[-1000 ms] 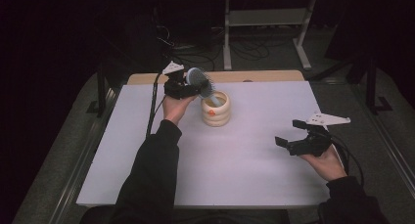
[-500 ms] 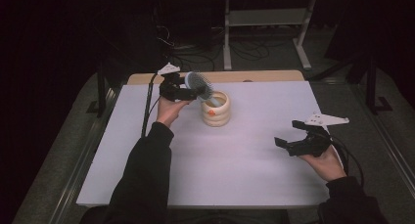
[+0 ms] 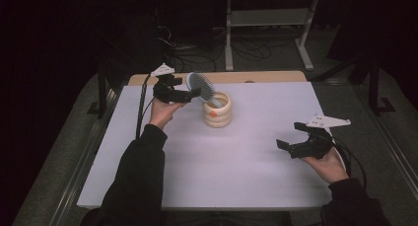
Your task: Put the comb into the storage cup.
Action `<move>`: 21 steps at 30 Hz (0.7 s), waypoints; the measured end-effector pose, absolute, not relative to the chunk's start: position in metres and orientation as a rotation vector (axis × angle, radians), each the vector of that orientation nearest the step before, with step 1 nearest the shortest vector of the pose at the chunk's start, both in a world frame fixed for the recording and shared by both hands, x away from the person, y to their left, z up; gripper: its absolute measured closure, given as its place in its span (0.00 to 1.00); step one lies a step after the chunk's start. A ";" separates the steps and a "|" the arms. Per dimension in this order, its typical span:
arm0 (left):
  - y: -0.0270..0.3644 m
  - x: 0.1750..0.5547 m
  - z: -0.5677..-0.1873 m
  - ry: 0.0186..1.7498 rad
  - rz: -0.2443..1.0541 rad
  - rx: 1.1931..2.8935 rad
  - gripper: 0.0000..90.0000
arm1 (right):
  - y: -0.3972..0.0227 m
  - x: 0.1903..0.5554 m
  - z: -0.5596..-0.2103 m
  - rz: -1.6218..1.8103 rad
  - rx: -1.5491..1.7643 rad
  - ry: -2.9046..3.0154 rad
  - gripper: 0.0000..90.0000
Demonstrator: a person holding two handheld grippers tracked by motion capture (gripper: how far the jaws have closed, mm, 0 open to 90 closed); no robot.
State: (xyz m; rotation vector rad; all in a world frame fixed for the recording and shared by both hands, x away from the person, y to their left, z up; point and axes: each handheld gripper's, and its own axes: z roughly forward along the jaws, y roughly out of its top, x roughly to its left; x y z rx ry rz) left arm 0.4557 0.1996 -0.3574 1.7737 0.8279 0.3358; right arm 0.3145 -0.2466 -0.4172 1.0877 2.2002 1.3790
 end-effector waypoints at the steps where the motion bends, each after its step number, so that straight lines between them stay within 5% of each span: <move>1: 0.201 0.455 -0.357 0.822 0.336 1.773 0.00 | -0.247 0.315 -0.417 1.379 1.087 2.200 0.00; 21: 0.229 0.430 -0.354 0.775 0.334 1.770 0.00 | -0.247 0.314 -0.418 1.372 1.092 2.199 0.00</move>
